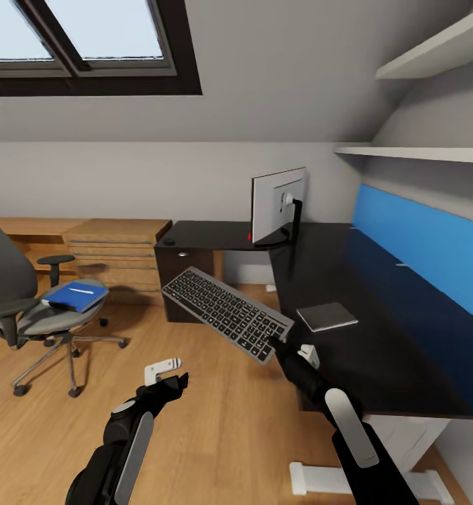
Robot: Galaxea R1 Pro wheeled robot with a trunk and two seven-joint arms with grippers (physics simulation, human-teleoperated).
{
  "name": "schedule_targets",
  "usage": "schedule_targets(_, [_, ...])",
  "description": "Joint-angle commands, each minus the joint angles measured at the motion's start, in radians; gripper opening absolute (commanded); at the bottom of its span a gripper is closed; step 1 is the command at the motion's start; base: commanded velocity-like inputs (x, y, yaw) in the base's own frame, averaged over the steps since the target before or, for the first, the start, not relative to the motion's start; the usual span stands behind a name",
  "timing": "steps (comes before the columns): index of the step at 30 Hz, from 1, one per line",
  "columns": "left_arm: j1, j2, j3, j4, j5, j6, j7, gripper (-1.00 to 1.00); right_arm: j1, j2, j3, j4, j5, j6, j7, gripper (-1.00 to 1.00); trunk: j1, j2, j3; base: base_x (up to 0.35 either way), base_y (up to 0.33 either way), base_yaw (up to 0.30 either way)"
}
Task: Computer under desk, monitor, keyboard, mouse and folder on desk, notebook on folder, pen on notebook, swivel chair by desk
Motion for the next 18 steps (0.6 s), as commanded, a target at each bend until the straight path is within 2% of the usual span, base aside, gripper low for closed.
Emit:
schedule_targets(1, [-0.001,-0.001,0.000,-0.001,0.011,0.004,0.007,1.00,-0.001,0.001,-0.001,-0.001,-0.007,0.004,0.000,-1.00,0.000,-0.001,-0.001,0.000,0.322,0.000])
schedule_targets(9, [-0.001,-0.001,0.000,-0.001,0.011,0.004,0.011,1.00,-0.001,0.001,0.000,-0.001,-0.007,0.004,0.000,-1.00,0.000,-0.001,-0.001,0.029,0.322,0.000])
schedule_targets(18, [-0.001,-0.001,-0.001,-0.001,0.011,0.004,0.012,1.00,-0.001,0.001,0.000,0.000,-0.006,0.004,0.000,-1.00,0.000,-0.001,-0.001,0.212,0.273,0.000])
